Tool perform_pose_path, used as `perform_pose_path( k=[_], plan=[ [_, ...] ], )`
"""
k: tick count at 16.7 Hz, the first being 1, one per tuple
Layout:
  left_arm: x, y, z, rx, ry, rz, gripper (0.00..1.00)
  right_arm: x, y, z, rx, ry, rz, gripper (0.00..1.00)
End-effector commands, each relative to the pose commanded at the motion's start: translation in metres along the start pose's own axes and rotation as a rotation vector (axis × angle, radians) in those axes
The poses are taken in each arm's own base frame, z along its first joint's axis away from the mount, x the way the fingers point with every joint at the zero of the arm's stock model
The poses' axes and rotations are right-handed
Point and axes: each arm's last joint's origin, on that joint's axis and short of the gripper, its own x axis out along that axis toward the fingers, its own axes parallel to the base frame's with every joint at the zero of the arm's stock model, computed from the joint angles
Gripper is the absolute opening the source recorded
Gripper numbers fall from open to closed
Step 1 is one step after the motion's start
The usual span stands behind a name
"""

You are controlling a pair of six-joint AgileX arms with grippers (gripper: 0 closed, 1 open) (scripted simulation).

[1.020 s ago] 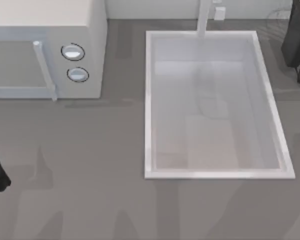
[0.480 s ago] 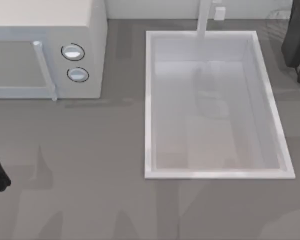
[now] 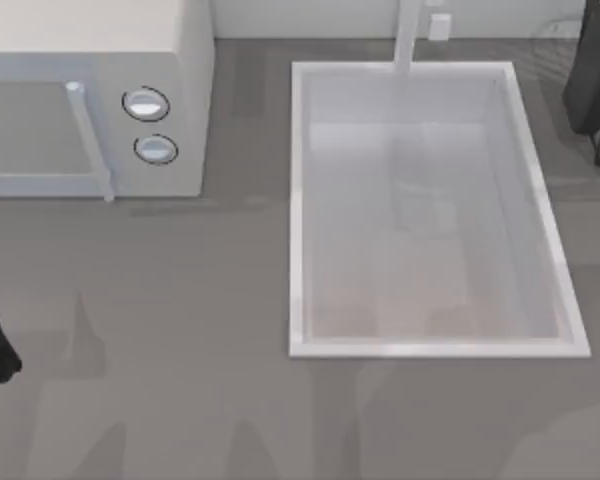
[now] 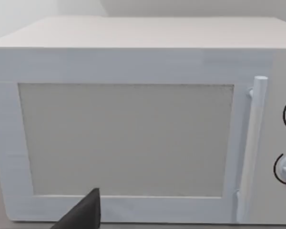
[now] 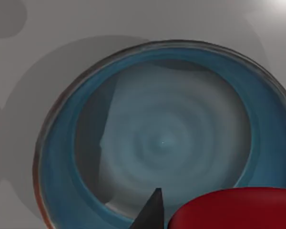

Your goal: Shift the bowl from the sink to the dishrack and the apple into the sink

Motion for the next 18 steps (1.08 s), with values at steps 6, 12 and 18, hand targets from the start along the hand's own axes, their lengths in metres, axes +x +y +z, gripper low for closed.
perform_pose_path(
  k=[6, 12, 18],
  plan=[
    [0.0, 0.0, 0.0, 0.0, 0.0, 0.0, 1.0, 0.018, 0.057, 0.034, -0.102, -0.234, -0.152, 0.0],
    [0.0, 0.0, 0.0, 0.0, 0.0, 0.0, 1.0, 0.032, 0.154, 0.052, -0.173, -0.655, -0.269, 0.0],
    [0.0, 0.0, 0.0, 0.0, 0.0, 0.0, 1.0, 0.021, 0.247, 0.018, -0.114, -1.137, -0.198, 0.0]
  ],
)
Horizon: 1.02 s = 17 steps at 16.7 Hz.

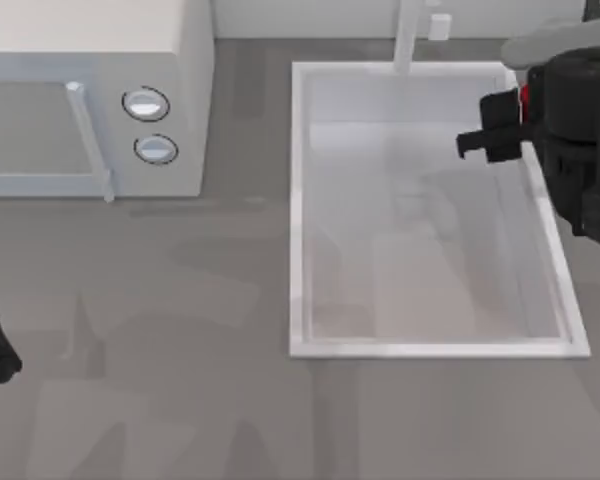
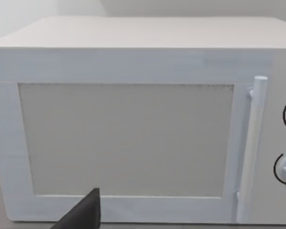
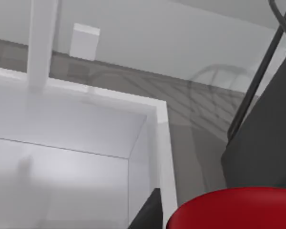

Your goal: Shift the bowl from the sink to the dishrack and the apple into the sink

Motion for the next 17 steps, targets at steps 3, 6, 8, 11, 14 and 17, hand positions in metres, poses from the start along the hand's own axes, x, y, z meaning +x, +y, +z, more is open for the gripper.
perform_pose_path(
  k=[3, 6, 8, 11, 14, 17],
  plan=[
    [0.0, 0.0, 0.0, 0.0, 0.0, 0.0, 1.0, -0.033, 0.026, 0.007, 0.119, -0.187, 0.026, 0.0],
    [0.0, 0.0, 0.0, 0.0, 0.0, 0.0, 1.0, -0.06, 0.039, 0.011, 0.224, -0.307, 0.058, 0.0],
    [0.0, 0.0, 0.0, 0.0, 0.0, 0.0, 1.0, -0.071, 0.043, 0.013, 0.264, -0.346, 0.072, 0.0],
    [0.0, 0.0, 0.0, 0.0, 0.0, 0.0, 1.0, -0.073, 0.043, 0.013, 0.272, -0.353, 0.075, 0.0],
    [0.0, 0.0, 0.0, 0.0, 0.0, 0.0, 1.0, -0.071, 0.044, 0.013, 0.272, -0.35, 0.075, 0.0],
    [0.0, 0.0, 0.0, 0.0, 0.0, 0.0, 1.0, -0.063, 0.053, 0.003, 0.276, -0.352, 0.082, 0.0]
  ],
)
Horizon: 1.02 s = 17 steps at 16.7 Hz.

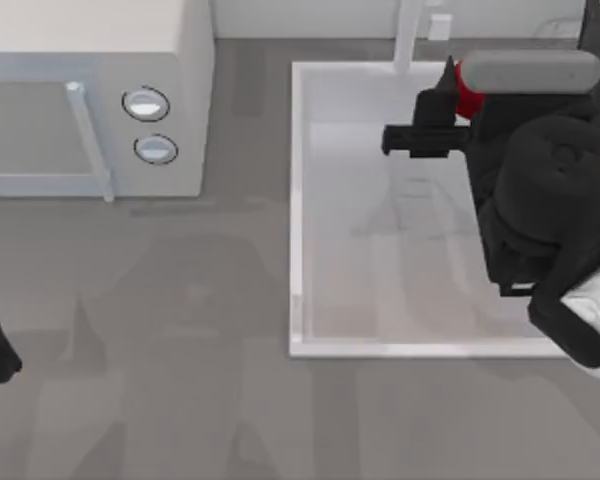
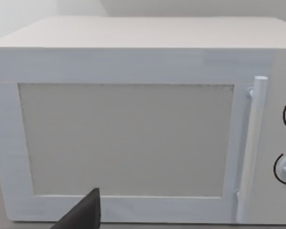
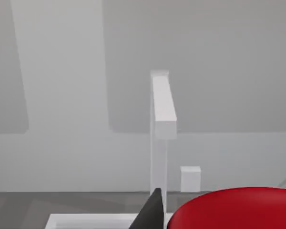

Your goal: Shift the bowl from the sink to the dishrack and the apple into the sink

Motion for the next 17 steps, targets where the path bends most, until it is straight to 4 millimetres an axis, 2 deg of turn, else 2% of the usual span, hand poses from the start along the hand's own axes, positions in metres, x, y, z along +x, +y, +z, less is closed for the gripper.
perform_pose_path(
  k=[2, 5, 10, 13, 17],
  plan=[
    [0.0, 0.0, 0.0, 0.0, 0.0, 0.0, 1.0, 0.004, 0.004, -0.019, 0.006, -0.005, 0.003, 0.0],
    [0.0, 0.0, 0.0, 0.0, 0.0, 0.0, 1.0, 0.006, 0.007, -0.058, 0.007, -0.007, 0.002, 0.0],
    [0.0, 0.0, 0.0, 0.0, 0.0, 0.0, 1.0, -0.001, -0.001, -0.117, -0.003, -0.004, -0.005, 0.0],
    [0.0, 0.0, 0.0, 0.0, 0.0, 0.0, 1.0, -0.005, -0.006, -0.133, -0.005, -0.002, -0.006, 0.0],
    [0.0, 0.0, 0.0, 0.0, 0.0, 0.0, 1.0, -0.005, -0.006, -0.135, -0.005, -0.001, -0.006, 0.0]
  ],
)
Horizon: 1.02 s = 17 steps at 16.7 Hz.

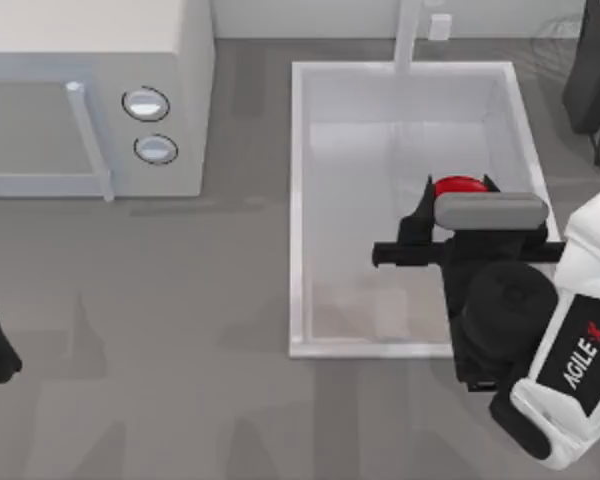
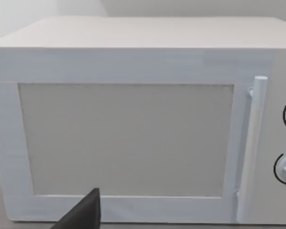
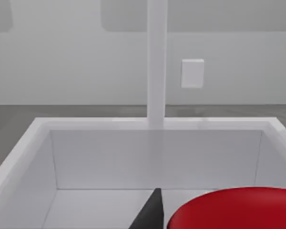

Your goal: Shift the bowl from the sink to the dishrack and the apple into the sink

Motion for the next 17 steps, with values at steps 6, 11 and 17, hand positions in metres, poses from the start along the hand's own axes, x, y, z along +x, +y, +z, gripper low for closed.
perform_pose_path(
  k=[6, 11, 17],
  plan=[
    [0.0, 0.0, 0.0, 0.0, 0.0, 0.0, 1.0, 0.0, 0.0, 0.0, 0.0, 0.0, 0.0, 0.38],
    [0.0, 0.0, 0.0, 0.0, 0.0, 0.0, 1.0, 0.0, 0.0, 0.0, 0.0, 0.0, 0.0, 0.75],
    [0.0, 0.0, 0.0, 0.0, 0.0, 0.0, 1.0, 0.0, 0.0, 0.0, 0.0, 0.0, 0.0, 1.0]
  ],
)
